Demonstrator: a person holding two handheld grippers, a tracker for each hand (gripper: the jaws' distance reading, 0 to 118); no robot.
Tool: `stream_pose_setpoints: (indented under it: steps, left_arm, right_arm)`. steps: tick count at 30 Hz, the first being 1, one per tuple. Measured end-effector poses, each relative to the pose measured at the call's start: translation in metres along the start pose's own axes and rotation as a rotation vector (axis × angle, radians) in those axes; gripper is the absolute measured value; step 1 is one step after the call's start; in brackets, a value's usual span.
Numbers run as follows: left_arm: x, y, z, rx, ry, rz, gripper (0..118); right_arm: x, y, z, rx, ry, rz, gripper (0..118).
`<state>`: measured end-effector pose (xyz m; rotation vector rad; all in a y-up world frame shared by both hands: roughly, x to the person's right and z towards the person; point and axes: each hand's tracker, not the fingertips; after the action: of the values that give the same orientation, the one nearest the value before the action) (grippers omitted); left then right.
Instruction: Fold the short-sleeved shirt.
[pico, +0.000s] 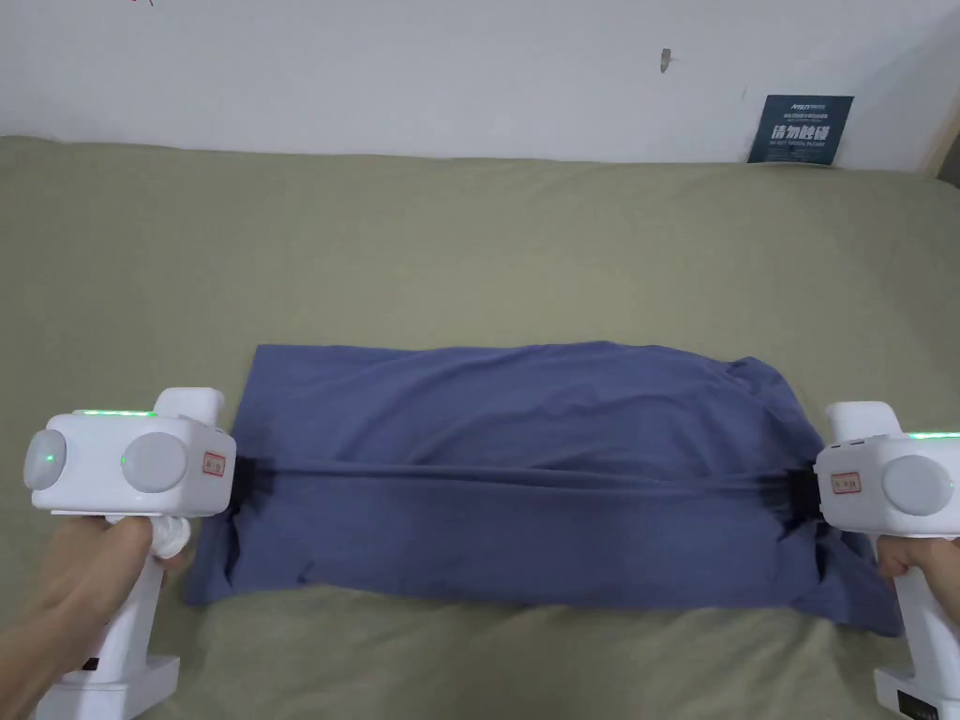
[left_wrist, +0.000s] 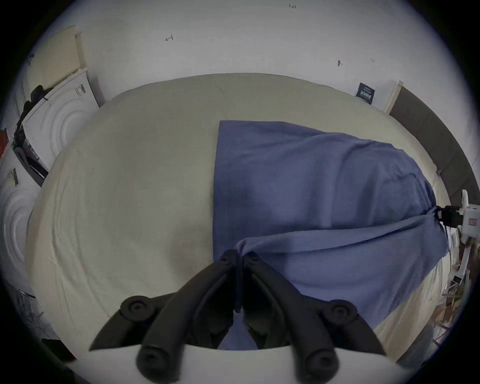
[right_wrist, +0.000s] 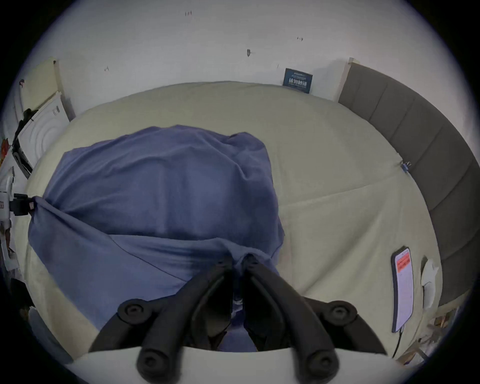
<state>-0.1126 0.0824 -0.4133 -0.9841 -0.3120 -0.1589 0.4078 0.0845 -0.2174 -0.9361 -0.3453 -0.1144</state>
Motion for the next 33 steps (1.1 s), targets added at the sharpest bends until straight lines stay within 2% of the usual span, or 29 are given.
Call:
stream_pose_setpoints:
  steps: [1, 2, 3, 4, 5, 6, 7, 8, 9, 10, 11, 12, 13, 15, 18, 19, 20, 21, 22, 23, 26, 27, 28, 30, 31, 32, 33]
  left_arm:
    - [-0.001, -0.001, 0.005, 0.043, -0.021, 0.009, 65]
    - [-0.003, -0.001, 0.008, 0.049, -0.012, 0.009, 105]
    - [-0.006, -0.004, 0.012, 0.046, -0.012, 0.01, 118]
    - [-0.008, -0.007, 0.019, 0.054, -0.006, 0.012, 114]
    - [-0.011, -0.013, 0.031, 0.091, -0.002, 0.016, 110]
    - [-0.015, -0.014, 0.039, 0.102, 0.002, 0.017, 108]
    - [-0.018, -0.02, 0.048, 0.108, 0.01, 0.03, 102]
    - [-0.02, -0.025, 0.056, 0.117, 0.012, 0.048, 102]
    - [-0.022, -0.033, 0.065, 0.121, 0.009, 0.069, 98]
    - [-0.02, -0.041, 0.072, 0.116, -0.001, 0.077, 80]
    - [-0.018, -0.049, 0.076, 0.115, -0.012, 0.08, 44]
    - [-0.015, -0.057, 0.079, 0.104, -0.012, 0.08, 0]
    - [-0.017, -0.06, 0.074, 0.085, -0.028, 0.075, 0]
    - [-0.016, -0.067, 0.067, 0.055, -0.052, 0.056, 0]
    - [-0.006, -0.071, 0.06, 0.04, -0.035, 0.045, 0]
    - [-0.005, -0.07, 0.057, 0.034, -0.027, 0.053, 7]
    - [-0.003, -0.069, 0.054, 0.038, -0.012, 0.049, 35]
    - [0.0, -0.067, 0.048, 0.035, 0.001, 0.04, 79]
    - [0.002, -0.068, 0.036, -0.007, 0.034, 0.028, 118]
    - [0.003, -0.068, 0.028, -0.002, 0.033, 0.035, 118]
    - [0.011, -0.07, 0.015, -0.023, 0.053, 0.022, 109]
    - [0.012, -0.071, 0.01, -0.025, 0.058, 0.022, 102]
    - [0.013, -0.072, 0.007, -0.025, 0.062, 0.019, 80]
    - [0.018, -0.069, 0.014, -0.017, 0.01, 0.065, 60]
    - [0.019, -0.07, 0.016, -0.013, 0.025, 0.054, 29]
    - [0.02, -0.071, 0.017, -0.008, 0.014, 0.038, 10]
    - [0.021, -0.07, 0.019, 0.003, -0.006, 0.019, 10]
  right_arm:
    - [0.0, -0.002, 0.003, 0.011, 0.007, -0.013, 86]
    - [0.002, -0.004, 0.008, 0.023, 0.005, -0.029, 118]
    - [0.005, -0.008, 0.012, 0.017, 0.015, -0.038, 113]
    - [0.007, -0.018, 0.02, 0.017, 0.049, -0.056, 106]
    - [0.008, -0.014, 0.022, 0.082, 0.059, -0.059, 108]
    - [0.012, -0.017, 0.028, 0.076, 0.021, -0.068, 110]
    - [0.016, -0.023, 0.033, 0.092, 0.025, -0.079, 108]
    - [0.019, -0.028, 0.038, 0.117, 0.022, -0.092, 108]
    - [0.024, -0.043, 0.066, 0.119, 0.015, -0.096, 107]
    - [0.027, -0.051, 0.075, 0.133, 0.008, -0.105, 100]
    - [0.029, -0.057, 0.082, 0.15, 0.0, -0.114, 83]
    - [0.031, -0.064, 0.088, 0.151, -0.001, -0.119, 54]
    - [0.031, -0.072, 0.094, 0.154, -0.003, -0.13, 0]
    - [0.035, -0.089, 0.101, 0.15, 0.034, -0.159, 0]
    - [0.033, -0.103, 0.104, 0.143, 0.027, -0.161, 0]
    - [0.033, -0.108, 0.104, 0.136, 0.031, -0.157, 0]
    - [0.032, -0.112, 0.102, 0.131, 0.032, -0.16, 0]
    - [0.031, -0.115, 0.102, 0.119, 0.034, -0.164, 0]
    - [0.03, -0.118, 0.1, 0.108, 0.041, -0.168, 0]
    - [0.029, -0.12, 0.098, 0.102, 0.043, -0.168, 0]
    - [0.028, -0.124, 0.089, 0.084, 0.051, -0.169, 0]
    - [0.027, -0.123, 0.086, 0.077, 0.055, -0.167, 0]
    - [0.027, -0.122, 0.083, 0.074, 0.055, -0.167, 0]
    - [0.032, -0.121, 0.076, 0.07, 0.07, -0.167, 0]
    - [0.033, -0.119, 0.075, 0.072, 0.074, -0.162, 3]
    - [0.033, -0.116, 0.074, 0.078, 0.078, -0.16, 17]
    - [0.029, -0.116, 0.077, 0.091, 0.074, -0.158, 53]
